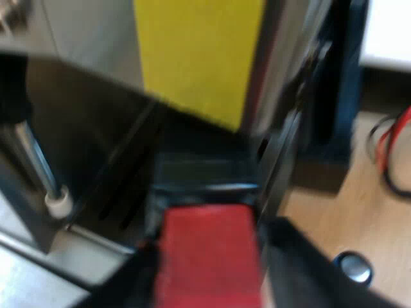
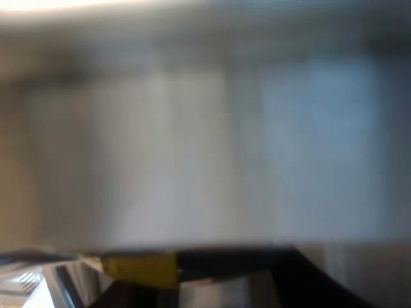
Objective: Put the handle in the coffee machine
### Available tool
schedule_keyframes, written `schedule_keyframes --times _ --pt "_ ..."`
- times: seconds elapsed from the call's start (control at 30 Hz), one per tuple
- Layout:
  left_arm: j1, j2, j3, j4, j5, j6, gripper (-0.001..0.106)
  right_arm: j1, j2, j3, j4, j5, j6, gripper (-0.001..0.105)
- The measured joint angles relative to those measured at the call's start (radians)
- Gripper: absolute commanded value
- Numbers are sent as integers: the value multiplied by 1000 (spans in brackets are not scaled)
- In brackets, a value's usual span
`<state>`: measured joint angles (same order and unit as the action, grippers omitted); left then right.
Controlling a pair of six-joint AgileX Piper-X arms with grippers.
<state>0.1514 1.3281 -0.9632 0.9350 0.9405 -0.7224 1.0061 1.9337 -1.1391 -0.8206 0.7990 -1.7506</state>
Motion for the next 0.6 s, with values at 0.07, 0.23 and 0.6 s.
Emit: schedule_keyframes --times 0.07,0.23,0.6 --pt "3 0 0 5 26 4 72 0 6 0 -2 -8 3 28" --pt "17 -15 0 62 126 19 68 2 10 3 -29 -3 5 28" --pt "79 -22 -9 50 145 42 68 2 23 8 -81 12 -49 28"
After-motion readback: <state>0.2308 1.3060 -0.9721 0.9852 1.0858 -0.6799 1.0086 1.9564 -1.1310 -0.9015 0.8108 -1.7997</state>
